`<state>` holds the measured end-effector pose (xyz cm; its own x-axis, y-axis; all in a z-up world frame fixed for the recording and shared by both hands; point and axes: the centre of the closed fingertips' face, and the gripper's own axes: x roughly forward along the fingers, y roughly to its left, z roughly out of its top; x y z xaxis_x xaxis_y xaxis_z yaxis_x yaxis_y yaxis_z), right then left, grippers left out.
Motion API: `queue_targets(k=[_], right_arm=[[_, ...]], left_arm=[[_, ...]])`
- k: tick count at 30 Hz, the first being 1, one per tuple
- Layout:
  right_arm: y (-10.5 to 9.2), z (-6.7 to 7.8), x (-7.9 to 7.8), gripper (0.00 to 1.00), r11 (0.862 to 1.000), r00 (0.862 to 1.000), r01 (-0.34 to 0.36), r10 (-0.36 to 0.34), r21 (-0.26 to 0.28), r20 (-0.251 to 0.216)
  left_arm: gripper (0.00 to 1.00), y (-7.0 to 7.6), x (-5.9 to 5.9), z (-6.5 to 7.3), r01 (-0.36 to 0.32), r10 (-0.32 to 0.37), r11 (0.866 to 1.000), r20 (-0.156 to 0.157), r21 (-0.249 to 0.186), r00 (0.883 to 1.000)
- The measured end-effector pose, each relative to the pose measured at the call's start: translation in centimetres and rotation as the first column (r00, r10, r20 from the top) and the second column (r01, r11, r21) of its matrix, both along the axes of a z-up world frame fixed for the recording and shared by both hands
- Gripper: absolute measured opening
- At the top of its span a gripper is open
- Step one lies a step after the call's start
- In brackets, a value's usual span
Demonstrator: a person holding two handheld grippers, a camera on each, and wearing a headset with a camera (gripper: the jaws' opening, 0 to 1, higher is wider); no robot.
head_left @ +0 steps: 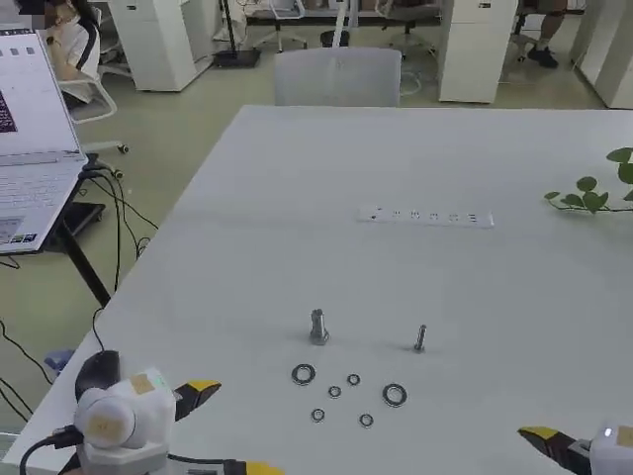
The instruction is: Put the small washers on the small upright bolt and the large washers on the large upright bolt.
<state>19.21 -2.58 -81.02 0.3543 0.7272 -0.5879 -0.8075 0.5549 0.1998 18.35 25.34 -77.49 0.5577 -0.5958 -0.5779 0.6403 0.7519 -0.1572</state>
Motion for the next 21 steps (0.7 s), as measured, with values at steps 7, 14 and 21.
queue_targets(k=[7, 14, 21], right_arm=[[0.6, 0.1, -0.1, 0.97, 1.000, 1.000, -0.014, 0.014, -0.005, -0.004], [1.3, 0.5, 1.2, 0.96, 0.999, 0.999, -0.036, 0.036, -0.034, 0.010], [3.1, 1.0, 2.5, 0.95, 0.998, 0.998, -0.060, 0.060, -0.026, -0.002]], left_arm=[[0.99, -0.2, 0.1, 0.1, 0.018, -0.018, 1.000, 0.002, -0.006, 1.000], [0.99, 0.7, 0.7, 0.3, 0.011, -0.011, 1.000, 0.028, 0.003, 1.000], [0.99, 1.2, 1.3, 0.8, -0.026, 0.028, 0.999, 0.041, -0.031, 0.999]])
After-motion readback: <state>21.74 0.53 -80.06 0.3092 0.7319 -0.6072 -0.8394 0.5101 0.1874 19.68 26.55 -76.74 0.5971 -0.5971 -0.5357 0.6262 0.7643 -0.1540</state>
